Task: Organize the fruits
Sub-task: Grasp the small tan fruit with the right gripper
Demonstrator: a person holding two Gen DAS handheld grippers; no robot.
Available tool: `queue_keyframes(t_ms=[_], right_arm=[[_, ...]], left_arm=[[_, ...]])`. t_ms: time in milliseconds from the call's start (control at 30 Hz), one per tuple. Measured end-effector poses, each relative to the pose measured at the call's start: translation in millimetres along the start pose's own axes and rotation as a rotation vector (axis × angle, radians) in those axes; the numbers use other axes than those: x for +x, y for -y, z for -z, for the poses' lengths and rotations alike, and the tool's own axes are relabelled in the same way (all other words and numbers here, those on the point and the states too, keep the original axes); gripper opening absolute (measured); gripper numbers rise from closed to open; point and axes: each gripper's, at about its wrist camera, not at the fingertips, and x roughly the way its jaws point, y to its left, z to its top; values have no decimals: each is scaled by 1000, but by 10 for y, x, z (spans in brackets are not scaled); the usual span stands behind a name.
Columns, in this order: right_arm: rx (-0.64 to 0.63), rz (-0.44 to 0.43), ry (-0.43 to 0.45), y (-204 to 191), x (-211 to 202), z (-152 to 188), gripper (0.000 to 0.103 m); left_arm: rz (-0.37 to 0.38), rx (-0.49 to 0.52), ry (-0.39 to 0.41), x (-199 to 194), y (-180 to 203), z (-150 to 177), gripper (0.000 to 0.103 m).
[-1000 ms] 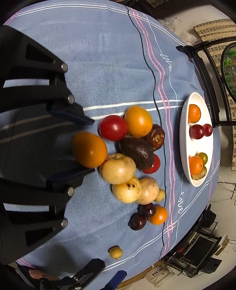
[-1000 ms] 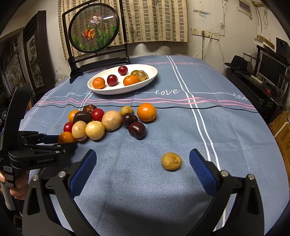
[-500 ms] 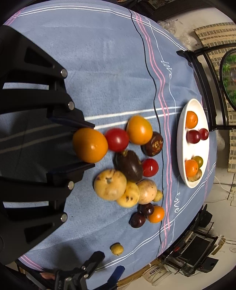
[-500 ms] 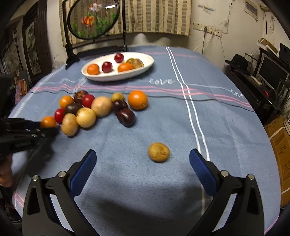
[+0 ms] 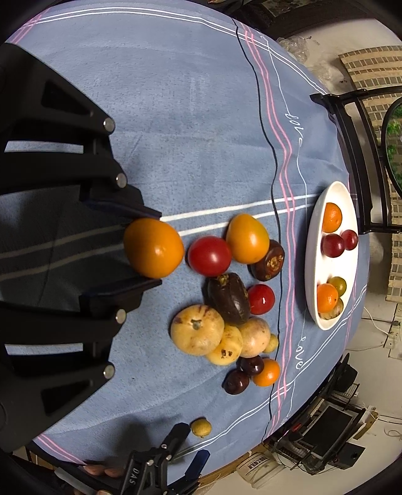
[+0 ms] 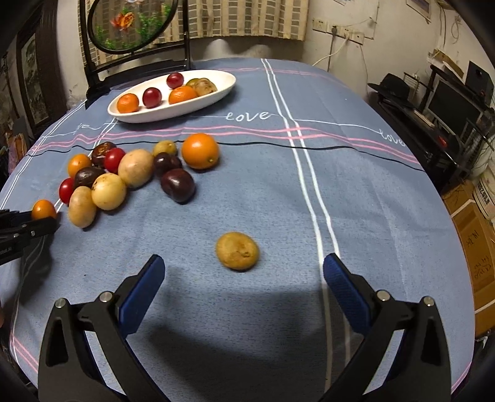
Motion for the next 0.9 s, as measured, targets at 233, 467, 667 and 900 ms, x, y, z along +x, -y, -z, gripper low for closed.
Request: queue_keyframes(t_ms=[233, 467, 667, 900], right_arm=[[-1, 12, 6, 16, -6, -17, 102], [30, 32, -29, 65, 92, -65, 82], [35, 28, -53, 64, 173, -90, 66], [39, 28, -60, 20, 210, -119, 56]], left_arm=[[6, -7, -6, 19, -8, 13, 37], [9, -9, -7, 27, -16, 16, 37], [8, -8, -8, 37, -10, 27, 37], [20, -10, -9, 44, -26, 36, 37]])
